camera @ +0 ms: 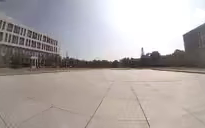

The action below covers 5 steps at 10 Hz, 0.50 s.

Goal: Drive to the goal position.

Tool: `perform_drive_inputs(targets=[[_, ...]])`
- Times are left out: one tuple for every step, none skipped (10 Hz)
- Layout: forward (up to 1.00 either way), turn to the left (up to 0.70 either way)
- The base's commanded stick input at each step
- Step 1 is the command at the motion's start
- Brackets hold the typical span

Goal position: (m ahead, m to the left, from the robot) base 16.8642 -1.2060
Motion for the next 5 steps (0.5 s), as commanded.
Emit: perform_drive_inputs(targets=[[0.70,0.00],[0.70,0.00],[0.70,0.00],[0.70,0.00],[0.70,0.00]])
